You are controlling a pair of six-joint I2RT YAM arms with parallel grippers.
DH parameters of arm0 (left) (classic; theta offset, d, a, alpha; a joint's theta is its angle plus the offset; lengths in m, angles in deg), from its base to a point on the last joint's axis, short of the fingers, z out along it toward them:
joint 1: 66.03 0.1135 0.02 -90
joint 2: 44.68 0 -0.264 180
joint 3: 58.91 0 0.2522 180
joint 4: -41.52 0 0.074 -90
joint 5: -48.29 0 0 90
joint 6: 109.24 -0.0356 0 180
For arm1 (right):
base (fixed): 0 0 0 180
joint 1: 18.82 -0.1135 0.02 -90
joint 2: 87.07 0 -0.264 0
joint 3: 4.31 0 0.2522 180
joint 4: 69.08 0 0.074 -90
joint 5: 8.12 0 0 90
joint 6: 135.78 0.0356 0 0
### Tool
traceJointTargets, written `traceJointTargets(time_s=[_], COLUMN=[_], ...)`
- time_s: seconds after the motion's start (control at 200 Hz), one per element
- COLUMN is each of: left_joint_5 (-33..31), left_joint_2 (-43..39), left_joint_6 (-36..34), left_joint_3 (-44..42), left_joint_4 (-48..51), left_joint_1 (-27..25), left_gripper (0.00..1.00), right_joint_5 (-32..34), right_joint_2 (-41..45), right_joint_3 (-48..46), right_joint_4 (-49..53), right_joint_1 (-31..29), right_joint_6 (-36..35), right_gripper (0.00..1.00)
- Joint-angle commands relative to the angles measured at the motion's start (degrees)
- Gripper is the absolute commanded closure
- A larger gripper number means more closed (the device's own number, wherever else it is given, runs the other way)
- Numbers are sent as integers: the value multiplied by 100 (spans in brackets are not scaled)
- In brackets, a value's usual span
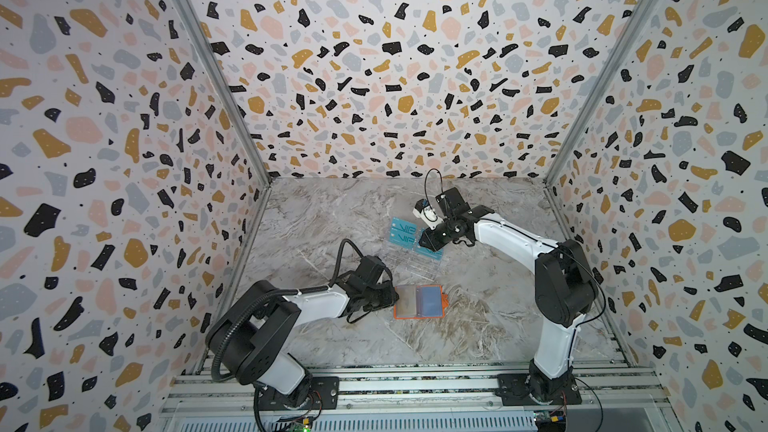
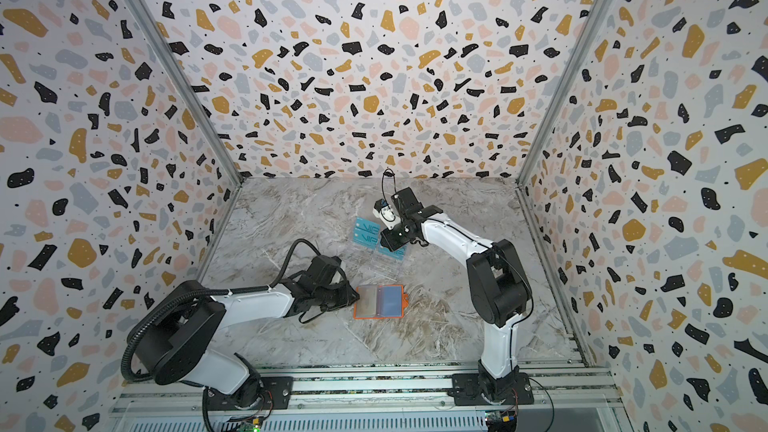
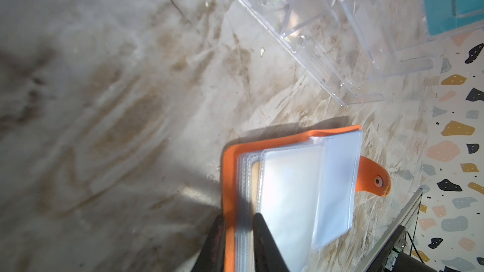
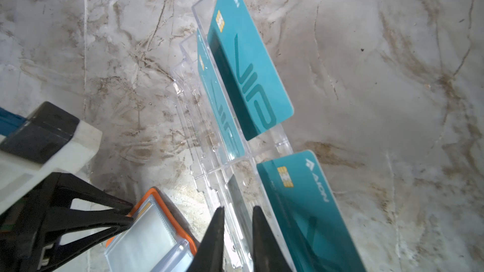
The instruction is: Put the credit cards into the card holder
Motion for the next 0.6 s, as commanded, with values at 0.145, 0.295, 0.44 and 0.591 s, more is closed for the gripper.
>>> traceJointTargets(time_s=[0.145, 0.295, 0.44, 0.591], left_joint_5=[-41, -57, -47, -63], left_joint_2=[-16, 7, -47, -106], left_joint_6=[-35, -1, 53, 64], left_joint_3=[-67, -49, -83, -117], left_joint_4=[91, 76, 59, 69], left_joint_1=[-30, -30, -30, -34], left_gripper=[77, 77, 77, 76], right_joint_5=[108, 116, 147, 219], right_joint_2=[74, 183, 153, 204], right_joint_3=[85, -4, -53, -99], right_joint_4=[276, 192, 183, 125], right_joint_1=[-13, -13, -20, -92], right_joint_6=[-201, -306, -372, -456], right_gripper=[83, 83, 81, 80])
